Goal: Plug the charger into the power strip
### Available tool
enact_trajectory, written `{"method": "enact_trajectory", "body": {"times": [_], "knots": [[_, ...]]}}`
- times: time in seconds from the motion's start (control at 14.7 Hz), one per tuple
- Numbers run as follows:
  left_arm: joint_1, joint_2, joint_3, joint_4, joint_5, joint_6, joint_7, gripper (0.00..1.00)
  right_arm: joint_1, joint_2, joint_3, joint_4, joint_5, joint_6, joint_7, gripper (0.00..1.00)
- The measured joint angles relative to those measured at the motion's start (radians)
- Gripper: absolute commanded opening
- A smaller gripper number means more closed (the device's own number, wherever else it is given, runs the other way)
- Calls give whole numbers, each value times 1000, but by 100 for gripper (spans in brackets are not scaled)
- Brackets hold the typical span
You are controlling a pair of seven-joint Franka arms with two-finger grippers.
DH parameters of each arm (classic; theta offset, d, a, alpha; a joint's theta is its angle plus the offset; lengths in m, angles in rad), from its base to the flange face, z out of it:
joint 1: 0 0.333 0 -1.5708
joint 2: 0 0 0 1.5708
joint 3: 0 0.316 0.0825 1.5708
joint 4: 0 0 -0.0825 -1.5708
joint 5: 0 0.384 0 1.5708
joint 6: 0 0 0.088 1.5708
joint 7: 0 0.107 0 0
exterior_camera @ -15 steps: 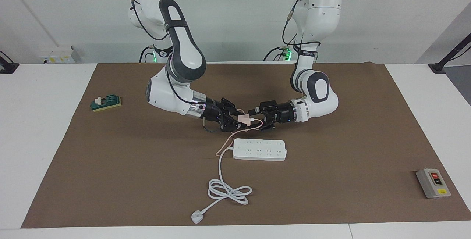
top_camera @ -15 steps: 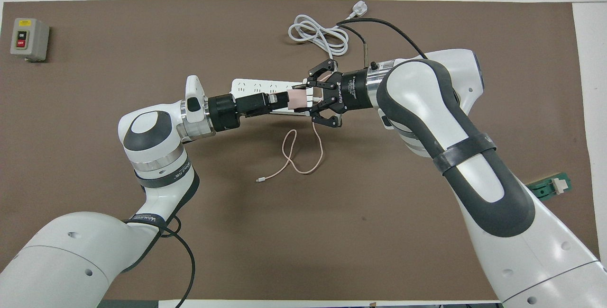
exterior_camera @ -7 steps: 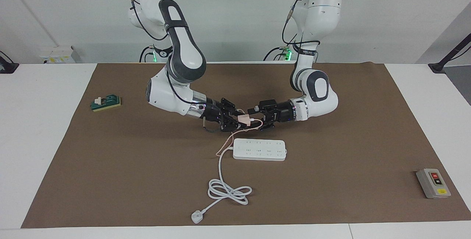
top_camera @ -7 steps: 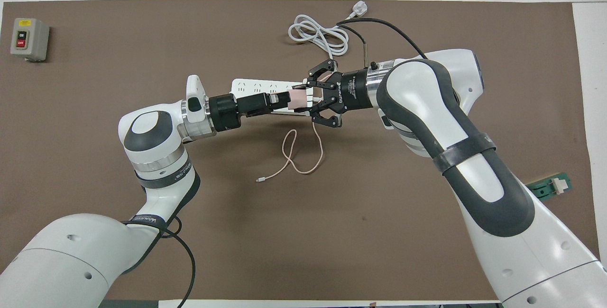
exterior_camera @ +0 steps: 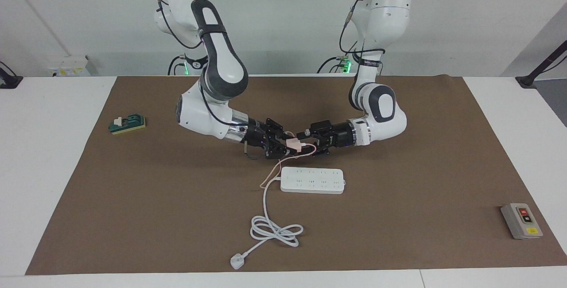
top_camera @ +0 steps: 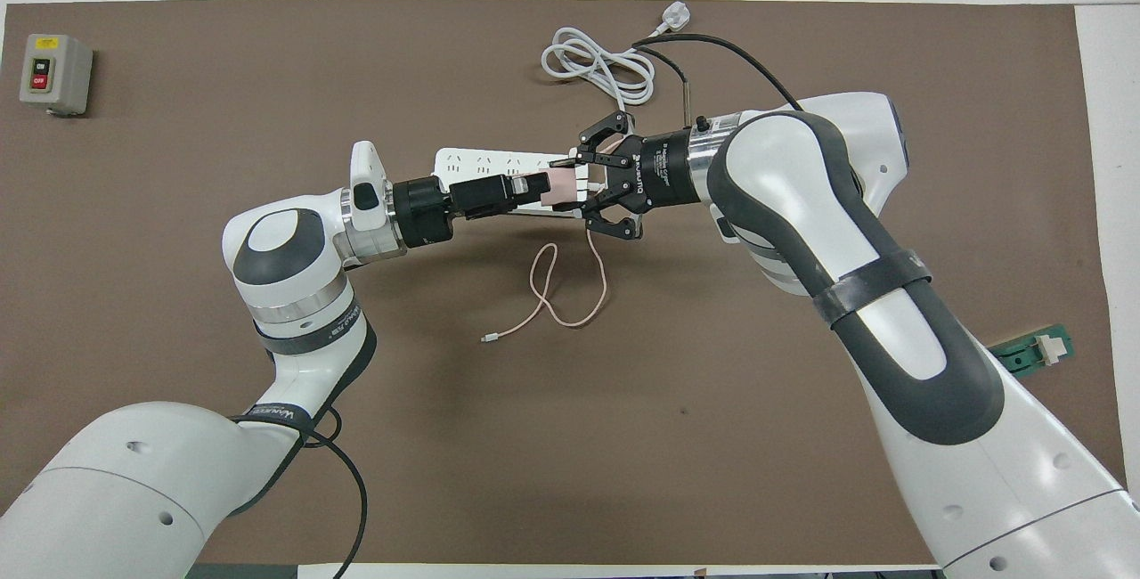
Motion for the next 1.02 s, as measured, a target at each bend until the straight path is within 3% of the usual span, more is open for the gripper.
{"method": "enact_trajectory", "body": {"times": [0.2, 0.41, 1.02], "knots": [[-3, 0, 0, 0, 0, 0, 0, 44, 0, 0, 0, 0, 0, 0, 0, 0], [-4, 0, 0, 0, 0, 0, 0, 1, 0, 0, 0, 0, 0, 1, 0, 0], [-6, 0, 0, 0, 0, 5, 2, 0, 0, 0, 0, 0, -1, 2, 0, 0]]}}
